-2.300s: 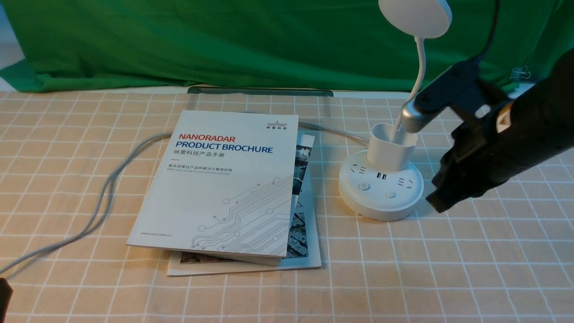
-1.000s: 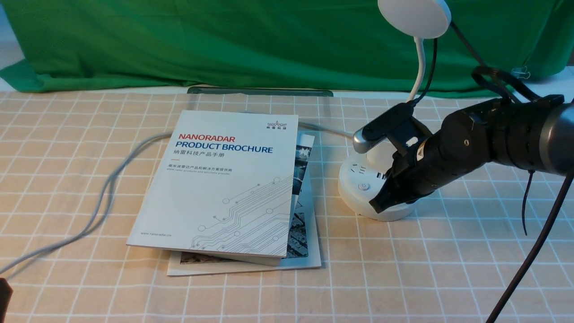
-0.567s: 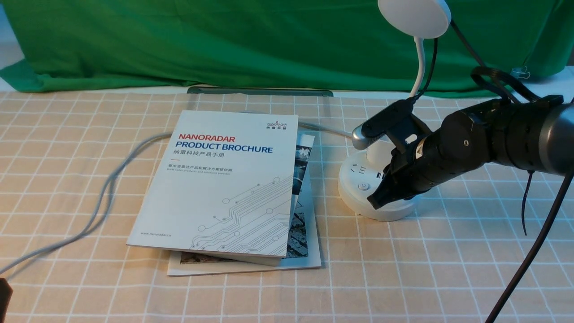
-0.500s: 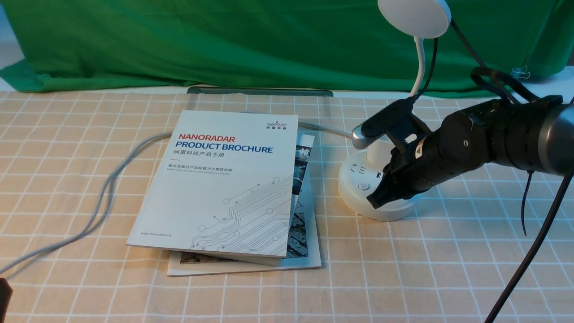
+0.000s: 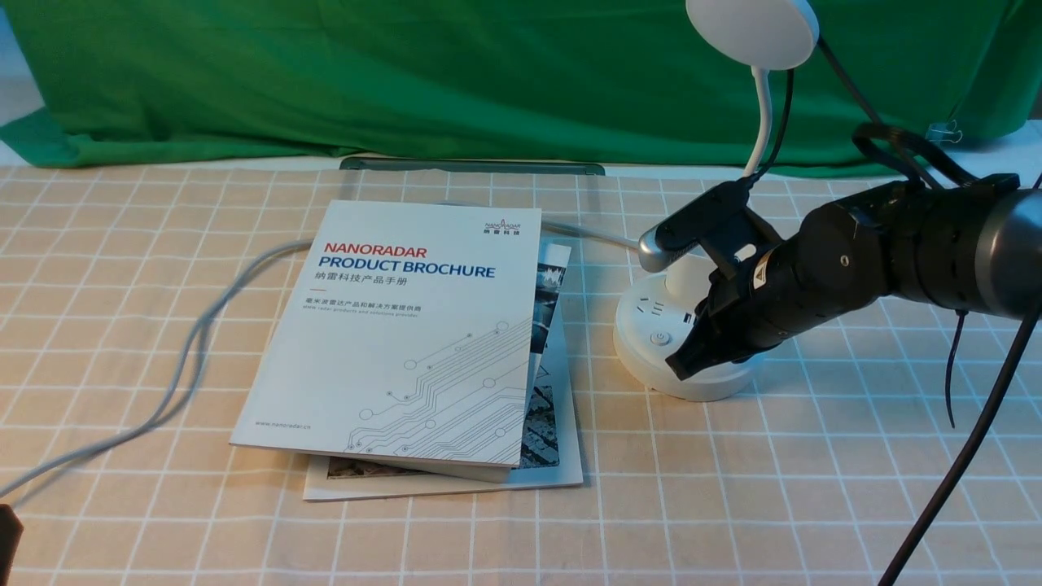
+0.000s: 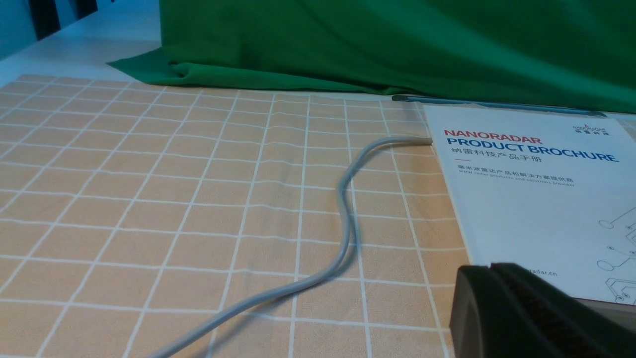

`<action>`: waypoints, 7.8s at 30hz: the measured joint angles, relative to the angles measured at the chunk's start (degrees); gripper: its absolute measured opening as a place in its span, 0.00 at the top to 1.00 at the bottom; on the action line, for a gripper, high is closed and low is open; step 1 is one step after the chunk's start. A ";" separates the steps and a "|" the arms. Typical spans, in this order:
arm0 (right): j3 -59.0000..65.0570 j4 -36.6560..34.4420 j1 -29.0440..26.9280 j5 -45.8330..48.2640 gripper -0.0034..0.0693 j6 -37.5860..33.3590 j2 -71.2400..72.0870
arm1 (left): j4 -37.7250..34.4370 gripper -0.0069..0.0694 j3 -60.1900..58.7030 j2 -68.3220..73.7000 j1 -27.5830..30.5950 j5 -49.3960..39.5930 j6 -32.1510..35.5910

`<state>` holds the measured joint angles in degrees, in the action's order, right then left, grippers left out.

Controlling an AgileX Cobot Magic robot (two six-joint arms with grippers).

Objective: Turn on the table lamp on the light coffee tablecloth with your hand.

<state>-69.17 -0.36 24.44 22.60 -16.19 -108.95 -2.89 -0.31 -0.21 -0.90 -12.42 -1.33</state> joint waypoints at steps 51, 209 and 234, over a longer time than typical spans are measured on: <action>0.44 0.72 0.00 2.97 0.91 0.15 0.58 | 0.00 0.88 0.00 0.00 0.00 0.00 0.00; 16.10 1.08 -0.25 -3.25 0.91 7.55 23.09 | 0.00 0.88 0.00 0.00 0.00 0.00 0.00; 35.12 0.36 -0.25 -10.12 0.87 12.05 85.67 | 0.00 0.88 0.00 0.00 0.00 0.00 0.00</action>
<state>-34.05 0.00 24.19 12.47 -4.13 -23.27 -2.89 -0.31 -0.21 -0.90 -12.42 -1.33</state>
